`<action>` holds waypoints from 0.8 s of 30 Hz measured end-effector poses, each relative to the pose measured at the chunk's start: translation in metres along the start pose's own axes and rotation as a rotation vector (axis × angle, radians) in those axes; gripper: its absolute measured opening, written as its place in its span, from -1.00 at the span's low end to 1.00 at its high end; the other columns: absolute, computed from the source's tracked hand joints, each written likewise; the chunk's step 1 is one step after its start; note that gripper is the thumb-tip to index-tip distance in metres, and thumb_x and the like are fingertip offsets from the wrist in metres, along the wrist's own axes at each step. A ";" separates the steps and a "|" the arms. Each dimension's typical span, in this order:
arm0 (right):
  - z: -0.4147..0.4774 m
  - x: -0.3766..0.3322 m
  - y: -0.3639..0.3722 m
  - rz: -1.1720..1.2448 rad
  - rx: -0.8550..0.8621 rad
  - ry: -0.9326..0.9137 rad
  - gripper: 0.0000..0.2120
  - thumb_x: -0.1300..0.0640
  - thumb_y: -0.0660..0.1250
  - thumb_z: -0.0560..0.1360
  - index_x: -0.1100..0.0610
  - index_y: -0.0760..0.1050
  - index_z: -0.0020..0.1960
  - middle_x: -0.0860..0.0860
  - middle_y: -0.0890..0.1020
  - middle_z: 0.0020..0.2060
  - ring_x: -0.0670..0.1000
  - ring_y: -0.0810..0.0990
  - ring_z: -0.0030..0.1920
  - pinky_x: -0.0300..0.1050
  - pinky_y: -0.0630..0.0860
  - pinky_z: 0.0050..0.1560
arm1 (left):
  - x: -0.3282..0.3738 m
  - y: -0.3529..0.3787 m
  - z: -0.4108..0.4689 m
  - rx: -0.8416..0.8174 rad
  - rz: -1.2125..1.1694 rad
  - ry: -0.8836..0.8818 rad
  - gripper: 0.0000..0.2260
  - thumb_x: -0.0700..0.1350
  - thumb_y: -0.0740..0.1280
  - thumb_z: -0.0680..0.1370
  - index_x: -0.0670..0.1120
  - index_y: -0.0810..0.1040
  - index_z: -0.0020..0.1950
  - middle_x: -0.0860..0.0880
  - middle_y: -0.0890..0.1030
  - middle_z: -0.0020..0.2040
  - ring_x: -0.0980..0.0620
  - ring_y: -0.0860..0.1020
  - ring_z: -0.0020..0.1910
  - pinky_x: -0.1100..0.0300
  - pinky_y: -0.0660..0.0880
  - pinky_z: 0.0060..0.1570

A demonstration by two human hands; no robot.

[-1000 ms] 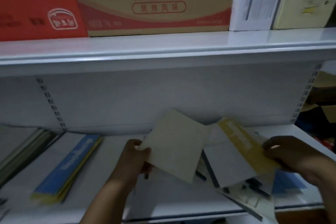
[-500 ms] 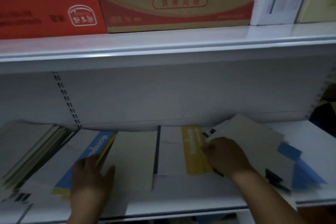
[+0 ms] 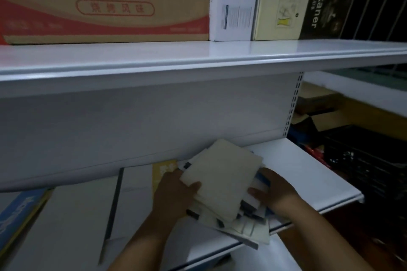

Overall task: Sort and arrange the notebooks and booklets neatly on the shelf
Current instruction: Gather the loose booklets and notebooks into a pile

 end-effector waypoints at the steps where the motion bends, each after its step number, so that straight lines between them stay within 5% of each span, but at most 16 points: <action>1: 0.002 0.003 0.000 -0.012 -0.020 0.006 -0.26 -0.02 0.39 0.44 0.12 0.11 0.49 0.04 0.27 0.47 0.04 0.28 0.43 -0.17 0.25 0.36 | -0.003 -0.003 0.001 0.030 -0.002 -0.009 -0.52 0.11 0.41 0.39 -0.09 0.49 0.22 -0.12 0.51 0.18 -0.09 0.51 0.15 0.12 0.46 0.15; 4: 0.007 0.013 -0.002 -0.055 -0.092 0.079 -0.15 -0.10 0.42 0.39 0.16 0.07 0.50 0.09 0.22 0.48 0.08 0.25 0.45 -0.09 0.25 0.42 | -0.017 -0.023 0.001 0.097 -0.105 -0.056 -0.68 -0.10 0.43 0.42 -0.12 0.47 0.12 -0.18 0.54 0.11 -0.16 0.55 0.07 0.02 0.51 0.08; 6: 0.010 0.013 -0.009 -0.163 -0.134 0.134 -0.04 -0.25 0.42 0.29 0.12 0.08 0.50 0.08 0.30 0.45 0.11 0.32 0.40 -0.03 0.34 0.37 | -0.034 -0.043 -0.007 0.120 -0.433 -0.144 -0.84 -0.27 0.35 0.47 -0.12 0.45 0.00 -0.23 0.56 0.05 -0.18 0.57 -0.04 -0.10 0.58 -0.05; 8: 0.013 0.013 -0.023 -0.380 -0.110 0.186 0.00 -0.33 0.41 0.23 0.09 0.08 0.48 0.08 0.36 0.41 0.12 0.37 0.36 0.01 0.39 0.32 | -0.053 -0.070 -0.022 0.165 -0.735 -0.208 -0.84 -0.37 0.24 0.50 -0.13 0.46 -0.03 -0.19 0.57 -0.03 -0.13 0.55 -0.12 0.00 0.55 -0.15; 10: 0.017 0.005 -0.038 -0.348 -0.058 0.204 -0.19 -0.13 0.45 0.34 0.16 0.21 0.44 0.14 0.40 0.37 0.14 0.44 0.30 -0.04 0.44 0.26 | -0.076 -0.106 -0.038 0.276 -0.855 -0.227 -0.79 -0.40 0.20 0.51 -0.18 0.45 0.08 -0.16 0.56 -0.04 -0.09 0.54 -0.13 0.09 0.51 -0.18; 12: 0.019 -0.010 -0.043 -0.113 -0.079 0.152 -0.62 0.13 0.43 0.41 0.25 0.49 0.17 0.19 0.59 0.06 0.10 0.58 -0.06 -0.19 0.57 -0.16 | -0.107 -0.141 -0.054 0.416 -0.912 -0.283 -0.70 -0.41 0.19 0.52 -0.23 0.40 0.23 -0.22 0.54 0.07 -0.14 0.53 -0.08 0.07 0.50 -0.15; 13: 0.017 -0.020 -0.041 0.004 -0.104 0.141 -0.77 0.20 0.42 0.43 0.28 0.55 0.05 0.16 0.63 -0.17 0.04 0.57 -0.27 -0.26 0.49 -0.42 | -0.126 -0.156 -0.062 0.476 -0.930 -0.324 -0.65 -0.41 0.19 0.52 -0.23 0.37 0.29 -0.24 0.50 0.15 -0.18 0.51 -0.03 0.02 0.49 -0.13; 15: 0.012 -0.045 -0.031 0.229 -0.112 0.110 -0.86 0.24 0.40 0.43 0.25 0.58 -0.02 0.09 0.60 -0.43 -0.02 0.50 -0.47 -0.31 0.32 -0.55 | -0.156 -0.179 -0.078 0.576 -0.958 -0.396 -0.60 -0.42 0.18 0.52 -0.23 0.31 0.35 -0.29 0.43 0.26 -0.23 0.47 0.05 -0.05 0.48 -0.07; 21: 0.002 -0.144 0.079 0.230 -0.115 -0.099 -0.92 0.28 0.37 0.44 0.32 0.52 -0.13 0.25 0.60 -0.30 0.09 0.54 -0.36 -0.09 0.43 -0.36 | -0.195 -0.200 -0.111 0.640 -0.593 -0.475 -0.67 -0.41 0.30 0.46 -0.35 0.35 0.20 -0.39 0.50 0.08 -0.24 0.53 -0.14 -0.01 0.57 -0.29; 24: -0.004 -0.163 0.120 -0.088 -0.063 -0.244 -0.84 0.15 0.30 0.47 0.19 0.45 -0.26 0.24 0.63 -0.03 0.16 0.60 -0.02 -0.09 0.44 -0.15 | -0.180 -0.216 -0.122 0.659 -0.048 -0.363 -0.49 -0.13 0.43 0.27 -0.37 0.47 0.13 -0.39 0.54 0.01 -0.33 0.54 -0.05 -0.09 0.48 -0.05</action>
Point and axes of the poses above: each hand's wrist, its own z-axis towards the middle knuckle, its own y-axis out of the palm, x = y × z, the point moved 8 cm from there along z, towards the middle knuckle
